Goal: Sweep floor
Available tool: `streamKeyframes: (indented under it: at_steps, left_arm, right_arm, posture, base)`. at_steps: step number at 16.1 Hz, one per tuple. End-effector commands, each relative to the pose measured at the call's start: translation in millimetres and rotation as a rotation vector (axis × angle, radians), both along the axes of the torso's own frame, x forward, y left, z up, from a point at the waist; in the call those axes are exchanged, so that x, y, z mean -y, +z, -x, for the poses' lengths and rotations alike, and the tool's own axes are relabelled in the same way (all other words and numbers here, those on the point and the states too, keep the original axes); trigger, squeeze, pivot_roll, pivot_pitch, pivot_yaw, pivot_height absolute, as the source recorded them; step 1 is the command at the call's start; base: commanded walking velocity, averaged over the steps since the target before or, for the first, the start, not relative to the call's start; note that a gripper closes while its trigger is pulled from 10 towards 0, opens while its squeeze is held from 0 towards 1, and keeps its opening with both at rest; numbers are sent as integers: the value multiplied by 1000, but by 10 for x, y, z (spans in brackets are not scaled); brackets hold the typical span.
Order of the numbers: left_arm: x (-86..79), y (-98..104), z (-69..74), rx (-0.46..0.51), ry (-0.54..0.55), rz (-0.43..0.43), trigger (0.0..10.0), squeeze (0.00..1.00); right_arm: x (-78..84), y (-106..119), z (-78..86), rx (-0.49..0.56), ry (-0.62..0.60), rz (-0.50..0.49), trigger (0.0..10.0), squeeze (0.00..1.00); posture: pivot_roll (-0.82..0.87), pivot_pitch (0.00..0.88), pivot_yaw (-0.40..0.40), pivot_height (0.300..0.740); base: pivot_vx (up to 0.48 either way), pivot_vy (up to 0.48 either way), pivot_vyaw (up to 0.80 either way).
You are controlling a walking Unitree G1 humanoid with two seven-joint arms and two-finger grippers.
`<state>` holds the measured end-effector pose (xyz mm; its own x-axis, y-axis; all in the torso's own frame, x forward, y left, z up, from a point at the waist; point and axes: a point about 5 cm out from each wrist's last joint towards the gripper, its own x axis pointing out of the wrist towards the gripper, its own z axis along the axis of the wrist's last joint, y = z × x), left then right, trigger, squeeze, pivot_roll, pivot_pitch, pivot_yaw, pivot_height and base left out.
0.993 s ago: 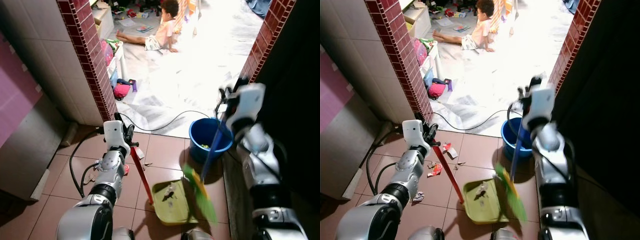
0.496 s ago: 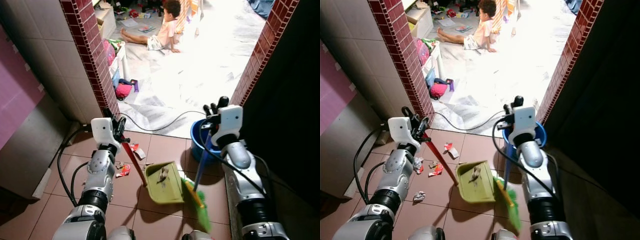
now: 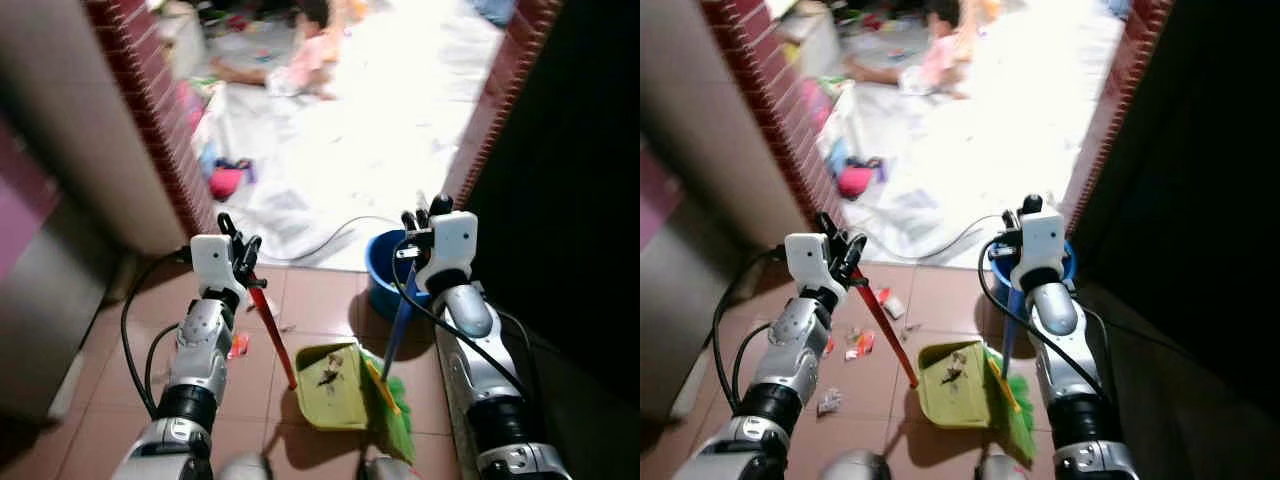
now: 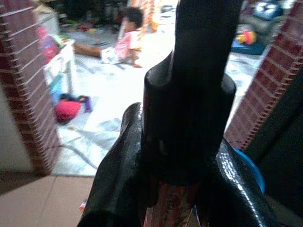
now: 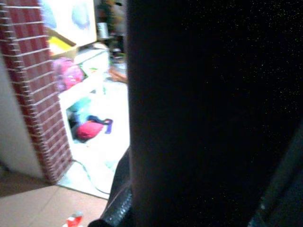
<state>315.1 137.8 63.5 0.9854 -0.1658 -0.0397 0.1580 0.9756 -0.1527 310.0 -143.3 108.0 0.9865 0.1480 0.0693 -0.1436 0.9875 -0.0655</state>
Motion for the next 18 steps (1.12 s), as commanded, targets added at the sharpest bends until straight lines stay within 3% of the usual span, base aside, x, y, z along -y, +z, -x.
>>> streamKeyframes:
  at_steps: [1, 5, 7, 9, 13, 18]
  left_arm:
    - [-47, 128, -22, 55, 14, 19, 10000, 0]
    - [78, 70, 27, 20, -26, 31, 10000, 0]
    - [167, 108, 24, 22, -46, 39, 10000, 0]
    - [147, 168, 20, 38, -26, 51, 10000, 0]
    - [120, 280, -14, 70, 2, 68, 10000, 0]
    - [132, 350, 23, 83, 32, 94, 10000, 0]
  right_arm:
    - [-26, -79, 20, -23, -11, -22, 10000, 0]
    - [-68, -255, 24, -89, -29, -76, 10000, 0]
    - [-259, -331, -18, -131, 15, -98, 10000, 0]
    - [-374, -220, -59, -67, 72, -52, 10000, 0]
    - [-228, -245, -78, -75, 43, -46, 10000, 0]
    - [-107, -208, -61, -54, 11, -32, 10000, 0]
  posture:
    - [-24, 0, 65, 740]
    - [-28, 0, 79, 740]
    - [-9, 0, 68, 740]
    - [-3, 0, 58, 740]
    - [2, 0, 36, 740]
    - [-1, 0, 24, 740]
  base:
    - [0, 480, -712]
    - [0, 480, 0]
    - [0, 480, -272]
    - [0, 480, -800]
    - [0, 386, -225]
    - [0, 0, 0]
